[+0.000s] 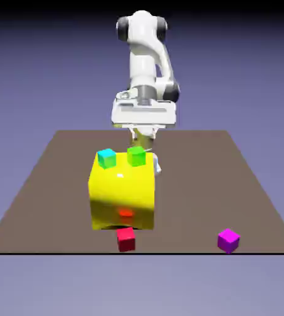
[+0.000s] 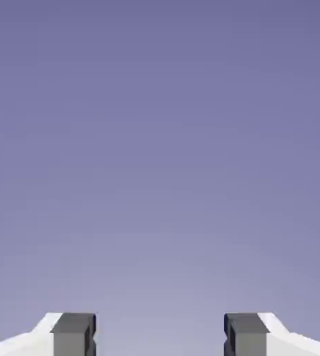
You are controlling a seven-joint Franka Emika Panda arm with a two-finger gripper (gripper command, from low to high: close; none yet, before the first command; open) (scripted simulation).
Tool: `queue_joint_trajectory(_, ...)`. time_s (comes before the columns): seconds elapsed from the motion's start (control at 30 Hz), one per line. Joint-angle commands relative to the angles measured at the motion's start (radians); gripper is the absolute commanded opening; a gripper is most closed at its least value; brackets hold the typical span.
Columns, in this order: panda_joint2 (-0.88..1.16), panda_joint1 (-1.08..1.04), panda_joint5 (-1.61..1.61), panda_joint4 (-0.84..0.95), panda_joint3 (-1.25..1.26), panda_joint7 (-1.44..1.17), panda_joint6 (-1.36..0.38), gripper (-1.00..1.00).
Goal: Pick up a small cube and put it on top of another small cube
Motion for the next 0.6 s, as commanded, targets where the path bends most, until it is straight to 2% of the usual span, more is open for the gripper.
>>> queue_joint_trajectory(0.0, 0.036, -0.012, -0.006, 0.023, 0.022, 0.033, -0.019, 0.0)
queue_joint_trajectory(0.57, 0.652, -0.215, -0.103, 0.414, 0.4, 0.592, -0.338, 0.0)
